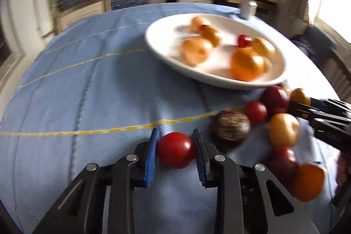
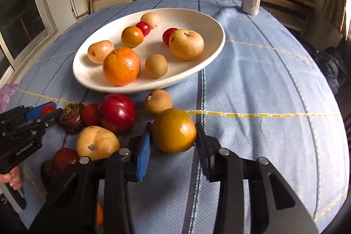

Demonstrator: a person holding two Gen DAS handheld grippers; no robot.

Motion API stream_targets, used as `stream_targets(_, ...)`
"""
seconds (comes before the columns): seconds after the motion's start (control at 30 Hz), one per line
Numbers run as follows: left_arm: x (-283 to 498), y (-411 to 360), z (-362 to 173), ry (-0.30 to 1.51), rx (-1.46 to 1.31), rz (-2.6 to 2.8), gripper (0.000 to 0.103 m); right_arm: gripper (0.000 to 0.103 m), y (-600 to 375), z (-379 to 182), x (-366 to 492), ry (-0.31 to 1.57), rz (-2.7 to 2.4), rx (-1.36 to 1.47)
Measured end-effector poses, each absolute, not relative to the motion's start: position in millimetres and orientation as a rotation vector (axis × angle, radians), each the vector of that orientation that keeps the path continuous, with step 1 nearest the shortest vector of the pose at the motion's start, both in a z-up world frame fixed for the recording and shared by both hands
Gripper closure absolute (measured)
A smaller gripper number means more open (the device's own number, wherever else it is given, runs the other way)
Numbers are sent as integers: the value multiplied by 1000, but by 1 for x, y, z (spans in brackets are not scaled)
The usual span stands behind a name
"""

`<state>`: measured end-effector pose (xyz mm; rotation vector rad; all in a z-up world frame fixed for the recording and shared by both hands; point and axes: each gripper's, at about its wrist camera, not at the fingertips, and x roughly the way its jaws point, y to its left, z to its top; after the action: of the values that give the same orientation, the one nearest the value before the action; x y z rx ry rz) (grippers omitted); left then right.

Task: Organize fruits
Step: 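Grasp the golden round fruit with the right tool while the left tool grasps a red tomato, then carry both fruits onto the plate and open both tools to release them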

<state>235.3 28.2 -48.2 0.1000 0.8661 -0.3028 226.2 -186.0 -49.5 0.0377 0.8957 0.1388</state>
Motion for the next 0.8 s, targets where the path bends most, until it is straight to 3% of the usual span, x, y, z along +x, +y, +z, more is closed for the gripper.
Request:
stream_targets(0.53,227,17,-13,822,107,-326,72,66,-180,-7,200,786,155,-27)
stream_targets(0.8,264,-8,6,800,121,-348,72,66,-175,22,225,710,224,-47)
